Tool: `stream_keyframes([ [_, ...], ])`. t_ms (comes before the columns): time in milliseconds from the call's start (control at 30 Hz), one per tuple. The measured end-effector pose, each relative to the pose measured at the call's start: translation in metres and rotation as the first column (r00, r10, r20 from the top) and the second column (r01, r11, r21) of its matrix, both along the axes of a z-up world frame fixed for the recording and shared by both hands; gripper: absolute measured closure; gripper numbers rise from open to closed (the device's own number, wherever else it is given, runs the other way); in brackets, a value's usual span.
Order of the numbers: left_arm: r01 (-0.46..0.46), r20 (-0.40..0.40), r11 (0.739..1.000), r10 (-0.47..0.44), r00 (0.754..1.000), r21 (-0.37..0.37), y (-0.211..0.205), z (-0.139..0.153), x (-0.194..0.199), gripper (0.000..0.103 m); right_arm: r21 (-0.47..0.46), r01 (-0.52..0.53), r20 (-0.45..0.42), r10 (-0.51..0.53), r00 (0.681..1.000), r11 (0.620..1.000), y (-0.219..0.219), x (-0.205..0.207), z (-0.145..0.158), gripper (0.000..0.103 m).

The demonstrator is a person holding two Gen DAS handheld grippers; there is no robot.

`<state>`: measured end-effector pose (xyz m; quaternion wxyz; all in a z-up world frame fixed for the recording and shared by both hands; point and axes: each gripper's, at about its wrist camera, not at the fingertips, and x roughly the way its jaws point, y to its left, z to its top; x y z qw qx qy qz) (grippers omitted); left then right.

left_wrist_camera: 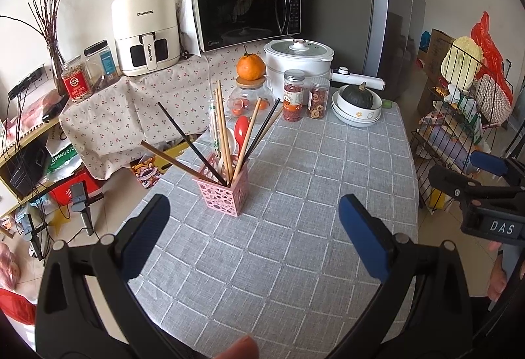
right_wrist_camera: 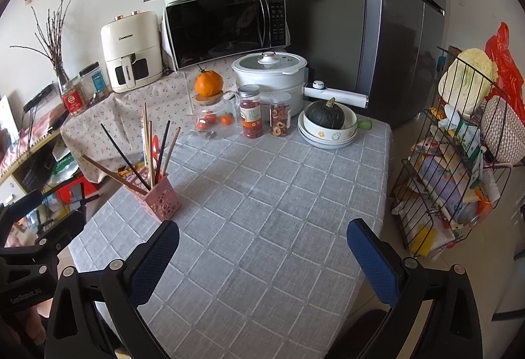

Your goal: Organize utensils

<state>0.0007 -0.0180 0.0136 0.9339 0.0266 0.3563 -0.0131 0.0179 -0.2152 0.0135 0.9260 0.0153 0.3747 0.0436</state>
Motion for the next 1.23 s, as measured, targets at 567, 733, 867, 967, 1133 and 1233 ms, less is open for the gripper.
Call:
stream_keyframes([
  [567,0.000,0.005,1.000,0.000,1.000,-0.013,0.0020,0.0018,-0.0013,0.001,-0.002,0.005,0.001,-0.005,1.000,1.000,-0.0019,-0.0003,0.0010,0.000],
  [733,0.003,0.004,1.000,-0.003,1.000,-0.012,0.0014,0.0018,-0.0014,0.001,-0.002,0.006,0.001,-0.006,1.000,1.000,-0.0015,-0.0006,0.0010,0.000],
  [867,0.000,0.003,1.000,0.000,1.000,-0.013,0.0010,0.0017,-0.0014,0.001,-0.002,0.006,0.002,-0.006,1.000,1.000,-0.0016,-0.0005,0.0011,0.000],
  [967,0.001,0.003,1.000,-0.001,1.000,-0.012,0.0010,0.0017,-0.0013,0.001,-0.002,0.007,0.001,-0.007,1.000,1.000,-0.0018,0.0000,0.0013,0.000],
  [1133,0.009,-0.011,1.000,-0.010,1.000,-0.019,-0.0005,-0.0002,-0.0011,0.001,-0.002,0.008,0.001,-0.008,1.000,1.000,-0.0017,-0.0002,0.0016,0.000],
  [1233,0.010,-0.020,1.000,-0.011,1.000,-0.026,-0.0006,-0.0030,0.0001,0.001,-0.003,0.007,-0.001,-0.007,1.000,1.000,-0.0020,0.0004,0.0013,0.000],
])
